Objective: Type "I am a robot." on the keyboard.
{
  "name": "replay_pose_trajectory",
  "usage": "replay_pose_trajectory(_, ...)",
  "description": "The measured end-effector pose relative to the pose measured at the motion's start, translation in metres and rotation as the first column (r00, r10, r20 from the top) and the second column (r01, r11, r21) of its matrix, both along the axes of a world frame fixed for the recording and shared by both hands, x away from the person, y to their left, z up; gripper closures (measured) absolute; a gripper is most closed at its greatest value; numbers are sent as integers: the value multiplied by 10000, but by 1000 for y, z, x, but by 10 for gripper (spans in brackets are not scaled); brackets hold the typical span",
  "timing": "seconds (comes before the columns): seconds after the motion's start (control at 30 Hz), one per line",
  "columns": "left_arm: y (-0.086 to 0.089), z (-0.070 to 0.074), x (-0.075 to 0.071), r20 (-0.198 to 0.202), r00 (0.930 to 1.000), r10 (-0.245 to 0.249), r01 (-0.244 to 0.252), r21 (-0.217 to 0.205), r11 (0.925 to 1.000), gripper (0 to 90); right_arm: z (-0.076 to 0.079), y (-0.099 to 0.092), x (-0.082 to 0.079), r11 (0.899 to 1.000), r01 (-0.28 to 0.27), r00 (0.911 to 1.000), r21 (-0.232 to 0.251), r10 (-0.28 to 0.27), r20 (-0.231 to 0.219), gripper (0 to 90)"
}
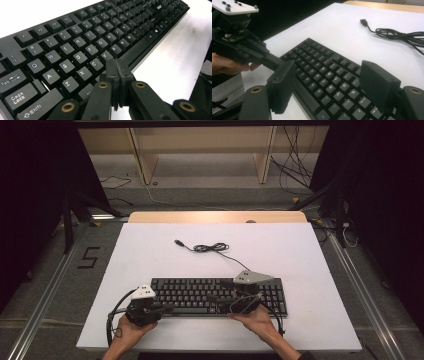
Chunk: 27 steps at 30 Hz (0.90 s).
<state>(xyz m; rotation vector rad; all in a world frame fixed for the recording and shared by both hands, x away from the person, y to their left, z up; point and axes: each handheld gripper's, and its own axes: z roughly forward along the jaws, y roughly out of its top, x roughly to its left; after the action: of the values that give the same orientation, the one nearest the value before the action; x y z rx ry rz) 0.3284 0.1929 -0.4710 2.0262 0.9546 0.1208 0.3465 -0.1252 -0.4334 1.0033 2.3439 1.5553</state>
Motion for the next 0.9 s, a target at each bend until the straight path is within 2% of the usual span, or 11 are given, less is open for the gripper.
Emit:
replay_pose_trajectory(0.5,-7,-3,3,-122,9999,2,0,202,9998,889,-2,-4,-5,10000,16,10000,-39,-16,23,300)
replay_pose_trajectory(0.9,-11,-8,6,-253,9997,-43,60,658,9978,889,-3,-3,-6,9999,-55,10000,-102,55,18,301)
